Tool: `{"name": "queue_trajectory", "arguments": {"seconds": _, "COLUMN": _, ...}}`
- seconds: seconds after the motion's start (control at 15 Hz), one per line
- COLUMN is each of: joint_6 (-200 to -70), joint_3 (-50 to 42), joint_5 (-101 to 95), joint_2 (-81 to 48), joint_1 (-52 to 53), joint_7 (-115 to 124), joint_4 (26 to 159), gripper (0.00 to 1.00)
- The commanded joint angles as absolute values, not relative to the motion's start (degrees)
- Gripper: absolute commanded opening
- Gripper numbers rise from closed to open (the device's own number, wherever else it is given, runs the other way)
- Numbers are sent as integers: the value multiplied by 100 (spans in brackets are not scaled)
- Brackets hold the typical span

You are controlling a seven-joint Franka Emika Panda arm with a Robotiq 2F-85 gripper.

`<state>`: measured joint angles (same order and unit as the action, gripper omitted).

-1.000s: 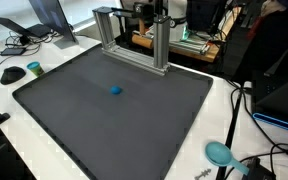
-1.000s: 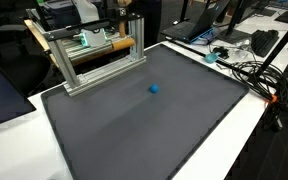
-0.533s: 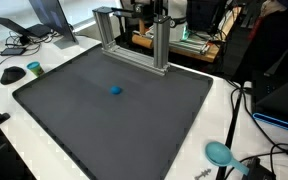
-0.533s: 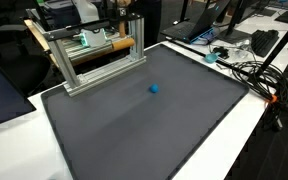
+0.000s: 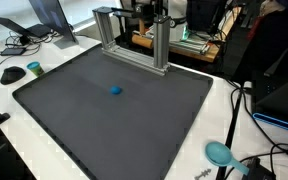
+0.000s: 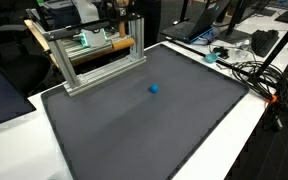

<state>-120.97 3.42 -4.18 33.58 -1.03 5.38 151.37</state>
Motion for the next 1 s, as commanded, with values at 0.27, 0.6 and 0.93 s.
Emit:
{"name": "queue_trajectory", "arguments": {"seconds": 0.27, "joint_6": -12095, "joint_3": 259, "joint_5": -411, "joint_2": 3761, "joint_1": -58, "joint_7": 442, "joint_4": 15473, "gripper": 100}}
{"name": "queue_trajectory", "arguments": {"seconds": 0.6, "joint_6": -12178, "joint_3": 220, "joint_5": -452, "joint_2": 3789, "joint_1": 41, "joint_7": 72, "joint_4": 15525, "gripper": 100}}
{"name": "queue_trajectory", "arguments": {"seconds": 0.93, "joint_6": -12288, "joint_3": 200, "joint_5": -444, "joint_2": 3734, "joint_1": 41, "joint_7": -77, "joint_4": 15548, "gripper": 100}}
